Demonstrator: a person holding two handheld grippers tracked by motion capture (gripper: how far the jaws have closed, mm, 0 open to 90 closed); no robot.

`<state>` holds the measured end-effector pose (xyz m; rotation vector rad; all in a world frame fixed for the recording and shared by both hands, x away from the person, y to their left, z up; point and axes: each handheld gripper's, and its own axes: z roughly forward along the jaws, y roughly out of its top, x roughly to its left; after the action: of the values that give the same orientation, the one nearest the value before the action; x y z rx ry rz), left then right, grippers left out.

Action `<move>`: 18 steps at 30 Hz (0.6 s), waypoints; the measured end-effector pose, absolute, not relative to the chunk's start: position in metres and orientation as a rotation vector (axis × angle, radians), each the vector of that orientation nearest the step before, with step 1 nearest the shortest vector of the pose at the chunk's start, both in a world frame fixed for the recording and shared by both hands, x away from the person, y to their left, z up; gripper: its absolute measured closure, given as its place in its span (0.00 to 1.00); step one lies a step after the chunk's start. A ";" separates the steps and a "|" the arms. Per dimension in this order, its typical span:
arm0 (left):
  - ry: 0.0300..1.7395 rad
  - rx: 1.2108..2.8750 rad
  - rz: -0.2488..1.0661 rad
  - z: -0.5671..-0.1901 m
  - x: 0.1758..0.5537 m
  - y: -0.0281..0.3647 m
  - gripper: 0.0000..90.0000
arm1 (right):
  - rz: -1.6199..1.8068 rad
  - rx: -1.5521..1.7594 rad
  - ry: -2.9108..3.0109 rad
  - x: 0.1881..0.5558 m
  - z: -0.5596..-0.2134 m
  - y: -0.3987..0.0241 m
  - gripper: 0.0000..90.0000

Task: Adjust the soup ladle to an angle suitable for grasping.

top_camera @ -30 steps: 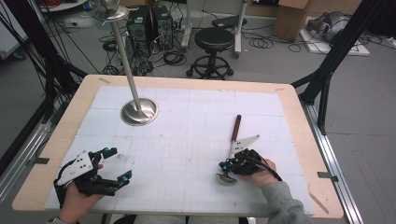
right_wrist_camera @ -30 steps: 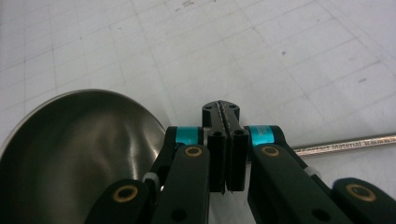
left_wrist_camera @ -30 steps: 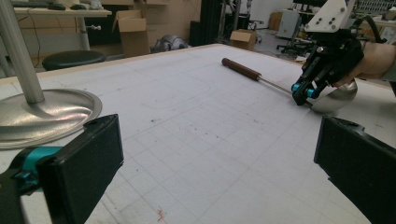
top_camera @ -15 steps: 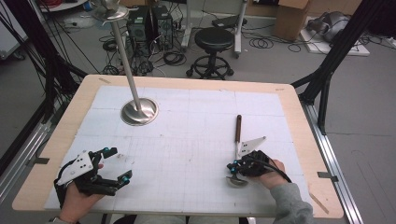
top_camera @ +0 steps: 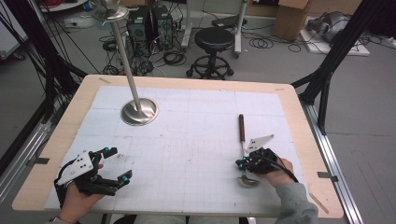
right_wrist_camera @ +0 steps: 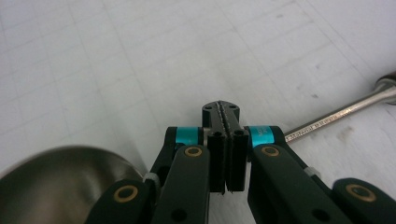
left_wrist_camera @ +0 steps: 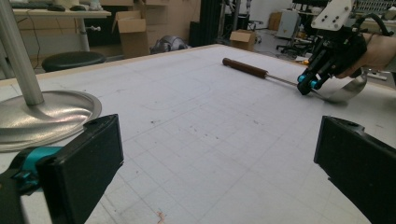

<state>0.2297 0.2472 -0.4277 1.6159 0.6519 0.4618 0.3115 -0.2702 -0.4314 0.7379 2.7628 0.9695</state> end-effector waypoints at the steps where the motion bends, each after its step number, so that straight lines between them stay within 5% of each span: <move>1: 0.652 1.616 0.462 -0.428 0.230 0.247 0.02 | 0.964 0.760 2.762 0.312 -0.431 -0.275 1.00; 18: 0.648 1.621 0.458 -0.428 0.230 0.245 0.02 | 1.096 0.904 2.515 0.329 -0.422 -0.305 1.00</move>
<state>0.2304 0.2446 -0.4284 1.6211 0.6483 0.4580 0.3290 -0.3055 -0.4223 0.9041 2.5147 1.0962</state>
